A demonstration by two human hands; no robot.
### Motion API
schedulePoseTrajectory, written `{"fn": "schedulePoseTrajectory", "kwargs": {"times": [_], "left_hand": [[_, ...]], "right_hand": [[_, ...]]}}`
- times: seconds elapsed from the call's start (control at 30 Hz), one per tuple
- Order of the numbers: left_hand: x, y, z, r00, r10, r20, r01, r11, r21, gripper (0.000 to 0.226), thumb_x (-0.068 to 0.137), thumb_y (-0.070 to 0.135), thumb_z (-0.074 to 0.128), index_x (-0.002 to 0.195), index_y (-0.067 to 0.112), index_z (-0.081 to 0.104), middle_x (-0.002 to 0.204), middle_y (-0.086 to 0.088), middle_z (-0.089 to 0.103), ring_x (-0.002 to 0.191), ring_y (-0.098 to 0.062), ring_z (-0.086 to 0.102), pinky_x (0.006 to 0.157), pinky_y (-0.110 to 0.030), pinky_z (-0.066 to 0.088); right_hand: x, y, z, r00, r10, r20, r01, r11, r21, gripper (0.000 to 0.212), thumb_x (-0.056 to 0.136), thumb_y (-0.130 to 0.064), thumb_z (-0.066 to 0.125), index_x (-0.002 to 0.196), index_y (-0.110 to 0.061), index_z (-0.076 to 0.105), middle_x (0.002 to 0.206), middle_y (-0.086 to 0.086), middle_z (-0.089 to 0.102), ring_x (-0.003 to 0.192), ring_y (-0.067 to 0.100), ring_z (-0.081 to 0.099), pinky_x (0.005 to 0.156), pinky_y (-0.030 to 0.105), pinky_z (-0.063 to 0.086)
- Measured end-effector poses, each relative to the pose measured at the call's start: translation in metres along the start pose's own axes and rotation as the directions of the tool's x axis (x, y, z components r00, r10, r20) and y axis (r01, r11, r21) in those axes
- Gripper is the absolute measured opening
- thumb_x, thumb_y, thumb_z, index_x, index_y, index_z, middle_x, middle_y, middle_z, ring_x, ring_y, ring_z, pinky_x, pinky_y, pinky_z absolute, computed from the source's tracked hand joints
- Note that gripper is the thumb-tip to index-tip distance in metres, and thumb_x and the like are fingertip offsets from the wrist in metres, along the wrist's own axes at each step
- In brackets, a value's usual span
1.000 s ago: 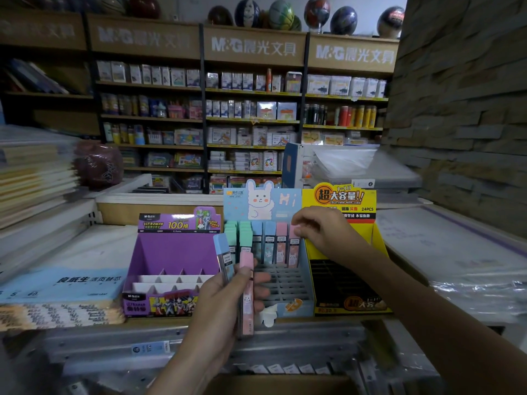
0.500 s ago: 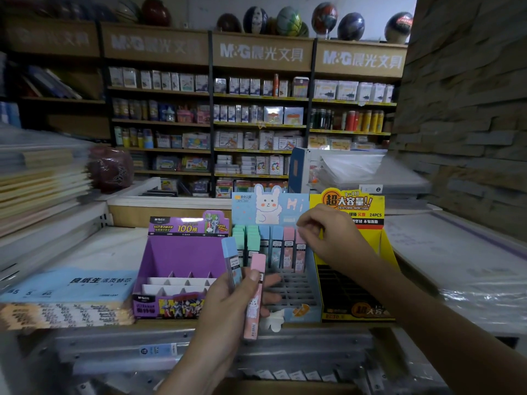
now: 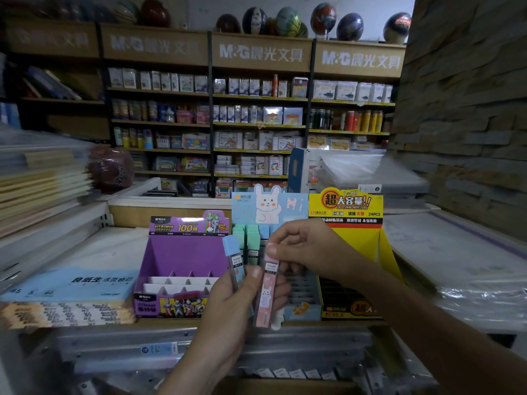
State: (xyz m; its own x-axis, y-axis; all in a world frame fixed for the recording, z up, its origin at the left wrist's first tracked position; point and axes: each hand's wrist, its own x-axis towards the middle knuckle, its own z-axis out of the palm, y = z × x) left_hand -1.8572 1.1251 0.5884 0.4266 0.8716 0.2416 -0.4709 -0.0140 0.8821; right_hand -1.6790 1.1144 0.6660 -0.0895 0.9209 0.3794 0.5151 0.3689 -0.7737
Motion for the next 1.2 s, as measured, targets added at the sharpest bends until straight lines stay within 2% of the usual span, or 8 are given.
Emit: {"fn": "schedulePoseTrajectory", "kwargs": {"times": [0.1,0.17,0.27,0.37,0.43,0.57,0.7,1.2], "left_hand": [[0.001,0.000,-0.004,0.999,-0.012,-0.043,0.011,1.000,-0.017,0.029,0.101,0.026,0.054,0.093,0.008,0.075,0.099,-0.022,0.077,0.088,-0.029,0.077,0.063,-0.029,0.061],[0.003,-0.002,-0.007,0.999,-0.021,-0.050,0.017,0.998,-0.063,0.026,0.101,0.023,0.055,0.098,0.000,0.067,0.103,-0.020,0.077,0.096,-0.028,0.077,0.070,-0.030,0.063],[0.004,-0.005,-0.014,0.997,0.022,-0.077,-0.022,1.000,-0.001,0.022,0.097,0.023,0.058,0.089,0.011,0.074,0.108,-0.013,0.078,0.105,-0.023,0.074,0.084,-0.030,0.062],[0.001,-0.002,-0.017,0.996,0.061,-0.068,-0.051,0.990,0.132,0.024,0.094,0.030,0.059,0.078,0.024,0.076,0.089,-0.009,0.075,0.076,-0.017,0.068,0.062,-0.025,0.054],[-0.001,0.000,-0.018,0.997,0.052,-0.054,-0.042,0.984,0.174,0.023,0.095,0.033,0.060,0.077,0.028,0.073,0.076,-0.009,0.066,0.060,-0.014,0.054,0.050,-0.023,0.043],[-0.002,0.004,-0.021,0.991,0.018,-0.133,0.003,0.987,0.159,0.019,0.092,0.039,0.066,0.092,0.020,0.066,0.067,-0.002,0.059,0.050,-0.009,0.046,0.043,-0.020,0.037],[-0.002,0.006,-0.025,0.984,-0.041,-0.171,0.050,0.997,0.054,0.020,0.098,0.033,0.061,0.097,0.013,0.058,0.069,-0.004,0.060,0.048,-0.010,0.045,0.040,-0.022,0.033],[0.002,0.010,-0.025,0.993,-0.023,-0.115,0.031,0.997,0.070,0.024,0.105,0.039,0.045,0.107,0.017,0.053,0.070,-0.007,0.060,0.047,-0.013,0.040,0.042,-0.024,0.025]], "right_hand": [[0.001,0.001,-0.010,0.999,0.005,-0.034,-0.005,1.000,0.029,0.007,0.090,-0.021,0.074,0.091,-0.014,0.073,0.075,0.018,0.073,0.060,0.040,0.065,0.054,0.039,0.053],[0.004,0.002,-0.019,0.995,-0.006,-0.097,0.010,0.999,0.042,0.003,0.090,-0.020,0.074,0.090,-0.017,0.074,0.076,0.021,0.072,0.063,0.046,0.065,0.056,0.045,0.054],[0.010,0.004,-0.030,0.972,-0.053,-0.229,0.058,0.998,0.014,0.001,0.089,-0.015,0.075,0.089,-0.016,0.074,0.073,0.018,0.072,0.062,0.033,0.068,0.060,0.043,0.057],[0.017,0.010,-0.037,0.949,-0.070,-0.307,0.056,0.997,-0.054,0.005,0.090,-0.009,0.073,0.094,-0.011,0.071,0.074,0.016,0.072,0.063,0.027,0.071,0.064,0.042,0.062],[0.021,0.014,-0.039,0.942,-0.090,-0.323,0.041,0.987,-0.155,0.009,0.089,-0.010,0.072,0.096,-0.016,0.070,0.073,0.010,0.070,0.059,0.019,0.069,0.062,0.033,0.059],[0.027,0.021,-0.040,0.949,-0.110,-0.295,0.005,0.942,-0.335,0.011,0.090,-0.012,0.072,0.096,-0.019,0.066,0.079,0.004,0.062,0.058,0.007,0.055,0.060,0.024,0.051],[0.028,0.027,-0.038,0.959,-0.149,-0.243,0.027,0.896,-0.442,0.009,0.090,-0.012,0.071,0.094,-0.020,0.067,0.082,-0.002,0.063,0.063,0.004,0.056,0.060,0.018,0.050],[0.031,0.033,-0.034,0.973,-0.131,-0.190,0.031,0.889,-0.458,0.009,0.087,-0.010,0.075,0.090,-0.018,0.072,0.076,-0.004,0.063,0.066,0.000,0.055,0.059,0.011,0.041]]}}
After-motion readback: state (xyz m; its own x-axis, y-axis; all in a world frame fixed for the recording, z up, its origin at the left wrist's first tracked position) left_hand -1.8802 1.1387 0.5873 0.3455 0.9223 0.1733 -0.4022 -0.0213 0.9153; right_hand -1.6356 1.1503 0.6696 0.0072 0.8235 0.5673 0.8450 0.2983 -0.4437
